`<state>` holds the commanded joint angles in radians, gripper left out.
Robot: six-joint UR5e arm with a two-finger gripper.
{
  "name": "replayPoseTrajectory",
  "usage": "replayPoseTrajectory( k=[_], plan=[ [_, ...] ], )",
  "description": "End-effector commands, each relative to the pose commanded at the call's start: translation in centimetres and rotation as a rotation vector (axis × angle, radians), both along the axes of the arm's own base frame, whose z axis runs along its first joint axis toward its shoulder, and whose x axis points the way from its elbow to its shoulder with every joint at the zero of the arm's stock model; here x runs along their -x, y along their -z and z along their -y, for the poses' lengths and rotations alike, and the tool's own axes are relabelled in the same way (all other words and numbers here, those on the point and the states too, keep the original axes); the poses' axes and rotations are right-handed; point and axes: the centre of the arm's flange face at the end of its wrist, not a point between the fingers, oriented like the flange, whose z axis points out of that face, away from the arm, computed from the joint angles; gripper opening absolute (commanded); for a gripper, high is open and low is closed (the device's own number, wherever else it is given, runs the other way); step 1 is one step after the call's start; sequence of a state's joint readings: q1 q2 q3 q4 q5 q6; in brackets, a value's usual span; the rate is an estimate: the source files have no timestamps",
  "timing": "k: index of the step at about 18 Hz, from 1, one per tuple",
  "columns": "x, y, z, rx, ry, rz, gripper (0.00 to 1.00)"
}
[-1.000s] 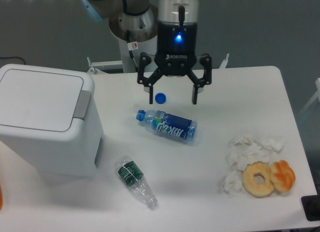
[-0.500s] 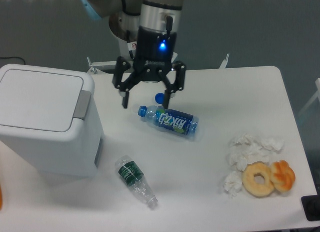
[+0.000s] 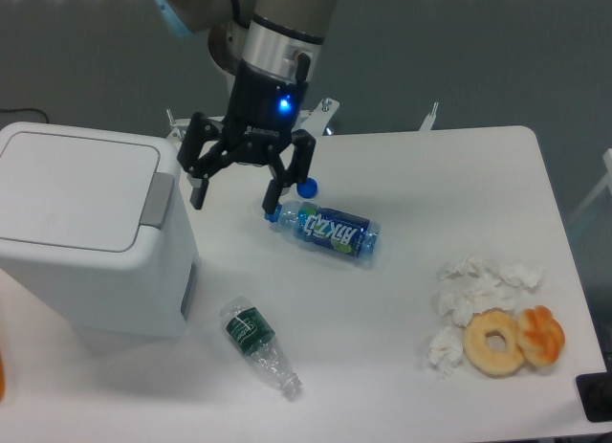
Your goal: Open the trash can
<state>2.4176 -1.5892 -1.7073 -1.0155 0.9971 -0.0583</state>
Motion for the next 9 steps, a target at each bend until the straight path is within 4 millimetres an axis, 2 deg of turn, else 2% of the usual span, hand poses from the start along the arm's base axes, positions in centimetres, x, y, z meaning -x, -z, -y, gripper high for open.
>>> replayPoseTrajectory(
  k=[9],
  plan=[
    [-1.29,0.84,-0.77,0.016,0.032,0.014,1.0]
  ],
)
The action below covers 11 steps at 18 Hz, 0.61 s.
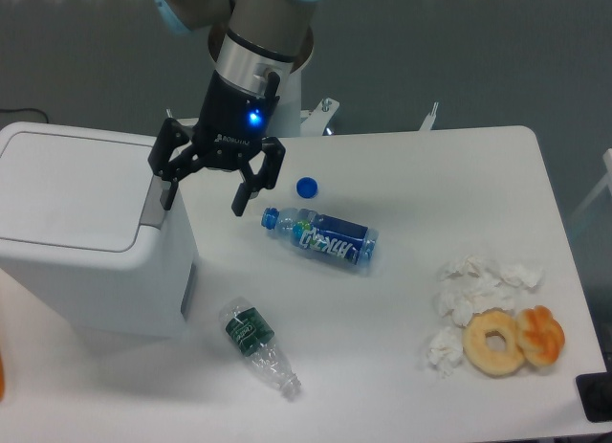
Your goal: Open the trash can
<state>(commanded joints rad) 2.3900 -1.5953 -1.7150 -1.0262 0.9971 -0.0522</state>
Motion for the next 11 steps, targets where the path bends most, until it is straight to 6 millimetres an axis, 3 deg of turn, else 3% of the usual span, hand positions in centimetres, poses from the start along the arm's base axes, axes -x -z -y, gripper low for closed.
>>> replayPoseTrajectory(
  k=[11],
  plan=[
    [0.5,1.2,0.4,0.016,-0.009,0.008,1.0]
  ],
)
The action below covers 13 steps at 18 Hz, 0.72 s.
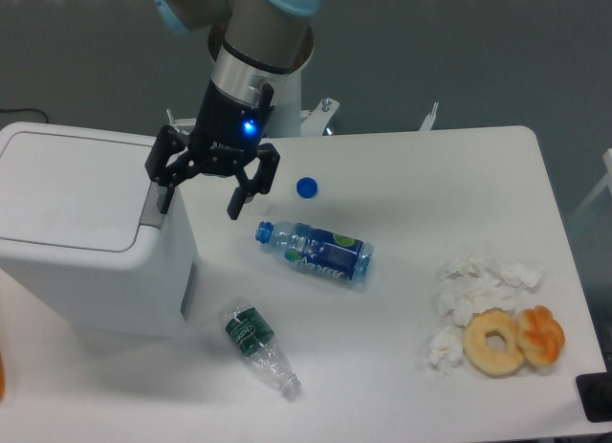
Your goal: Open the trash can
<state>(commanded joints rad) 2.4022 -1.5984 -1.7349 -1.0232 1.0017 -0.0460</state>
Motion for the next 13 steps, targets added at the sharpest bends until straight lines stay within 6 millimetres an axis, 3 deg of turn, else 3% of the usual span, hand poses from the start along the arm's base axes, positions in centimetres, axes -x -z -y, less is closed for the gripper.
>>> replayPoseTrajectory(
  k=[13],
  plan=[
    [-0.13,0.87,-0.19,0.012,0.004,0.011,1.0]
  ],
)
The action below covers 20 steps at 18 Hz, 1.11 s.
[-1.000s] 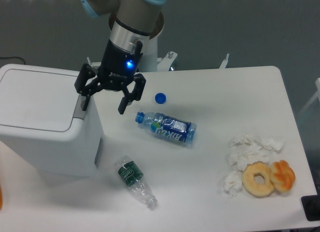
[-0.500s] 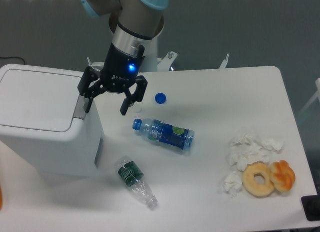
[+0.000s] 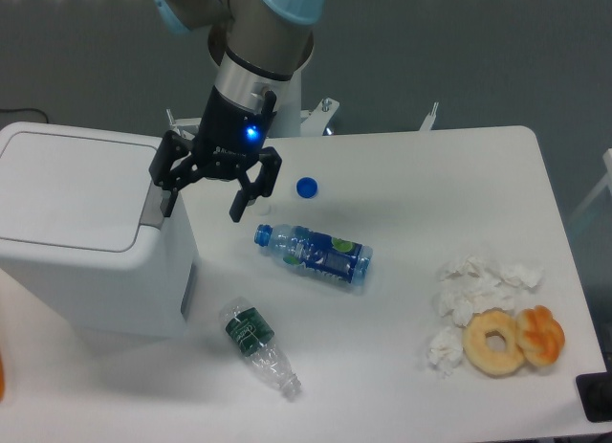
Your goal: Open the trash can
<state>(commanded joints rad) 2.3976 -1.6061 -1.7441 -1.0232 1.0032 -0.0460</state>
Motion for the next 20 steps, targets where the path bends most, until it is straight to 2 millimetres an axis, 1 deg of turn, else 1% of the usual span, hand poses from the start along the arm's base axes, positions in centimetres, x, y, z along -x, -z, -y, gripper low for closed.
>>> replayPoseTrajectory(
  k=[3,20],
  plan=[
    [-0.16,0.46,0.04,0.006,0.002,0.007,1.0],
    [-0.15,0.66,0.03,0.007,0.002,0.008,1.0]
  ],
)
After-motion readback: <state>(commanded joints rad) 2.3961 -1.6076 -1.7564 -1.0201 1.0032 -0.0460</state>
